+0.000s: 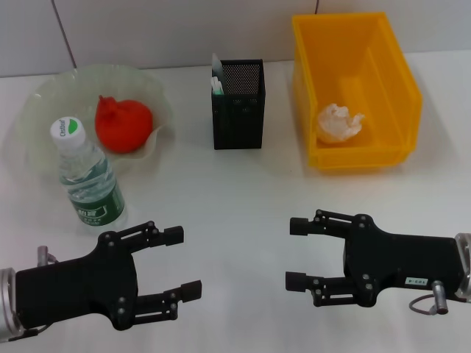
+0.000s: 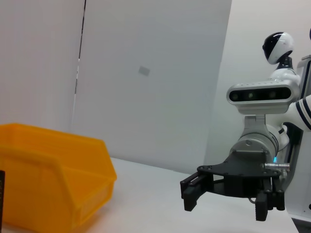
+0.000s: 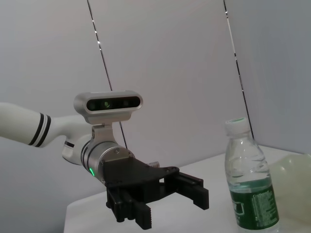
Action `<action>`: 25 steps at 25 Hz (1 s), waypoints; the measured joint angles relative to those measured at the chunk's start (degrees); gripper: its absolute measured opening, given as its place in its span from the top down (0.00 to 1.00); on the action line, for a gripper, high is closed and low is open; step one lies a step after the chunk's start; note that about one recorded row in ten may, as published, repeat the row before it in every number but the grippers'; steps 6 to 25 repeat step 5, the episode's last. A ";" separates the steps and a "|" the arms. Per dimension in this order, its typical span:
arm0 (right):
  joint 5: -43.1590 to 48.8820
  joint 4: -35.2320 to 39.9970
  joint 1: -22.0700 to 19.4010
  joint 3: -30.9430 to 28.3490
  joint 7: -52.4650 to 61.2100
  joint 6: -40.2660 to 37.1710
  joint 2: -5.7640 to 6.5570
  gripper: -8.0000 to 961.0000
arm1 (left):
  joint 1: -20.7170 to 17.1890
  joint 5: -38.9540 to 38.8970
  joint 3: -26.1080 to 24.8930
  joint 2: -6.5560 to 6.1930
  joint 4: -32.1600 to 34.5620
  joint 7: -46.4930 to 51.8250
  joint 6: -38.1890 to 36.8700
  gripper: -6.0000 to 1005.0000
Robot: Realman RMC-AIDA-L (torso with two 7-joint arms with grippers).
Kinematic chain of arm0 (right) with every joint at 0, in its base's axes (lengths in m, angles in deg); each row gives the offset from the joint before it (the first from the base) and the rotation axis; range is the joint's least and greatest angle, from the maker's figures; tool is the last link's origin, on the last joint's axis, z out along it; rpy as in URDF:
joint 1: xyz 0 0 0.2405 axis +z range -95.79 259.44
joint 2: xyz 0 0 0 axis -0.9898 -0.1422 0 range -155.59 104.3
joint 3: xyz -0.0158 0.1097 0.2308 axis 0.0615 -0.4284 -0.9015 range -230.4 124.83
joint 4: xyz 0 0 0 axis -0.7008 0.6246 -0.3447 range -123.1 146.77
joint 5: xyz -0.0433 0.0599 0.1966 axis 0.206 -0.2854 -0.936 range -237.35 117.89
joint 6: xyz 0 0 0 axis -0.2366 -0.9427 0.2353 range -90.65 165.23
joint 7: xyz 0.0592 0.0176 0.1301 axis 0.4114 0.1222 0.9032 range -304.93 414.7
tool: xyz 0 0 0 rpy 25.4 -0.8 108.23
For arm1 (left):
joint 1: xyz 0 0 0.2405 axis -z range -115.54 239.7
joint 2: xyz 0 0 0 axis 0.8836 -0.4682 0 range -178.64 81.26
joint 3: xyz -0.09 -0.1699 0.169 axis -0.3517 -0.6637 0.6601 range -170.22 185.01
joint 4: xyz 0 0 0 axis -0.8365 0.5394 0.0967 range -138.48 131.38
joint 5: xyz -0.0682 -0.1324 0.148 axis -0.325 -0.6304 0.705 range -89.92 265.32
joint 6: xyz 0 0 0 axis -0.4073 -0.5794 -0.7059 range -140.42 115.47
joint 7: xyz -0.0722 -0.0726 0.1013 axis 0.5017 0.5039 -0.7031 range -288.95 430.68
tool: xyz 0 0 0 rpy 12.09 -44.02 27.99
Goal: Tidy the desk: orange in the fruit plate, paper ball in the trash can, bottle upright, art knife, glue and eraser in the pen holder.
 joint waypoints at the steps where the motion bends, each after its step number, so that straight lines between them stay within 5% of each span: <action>1: 0.05 -0.03 0.00 -0.10 0.00 0.12 -0.01 0.14 | -0.02 0.00 0.00 0.03 0.00 0.01 0.04 0.20; 25: 0.07 -0.04 0.00 -0.25 0.00 0.44 -0.01 0.14 | -0.08 0.00 0.00 0.16 0.00 -0.03 0.14 0.20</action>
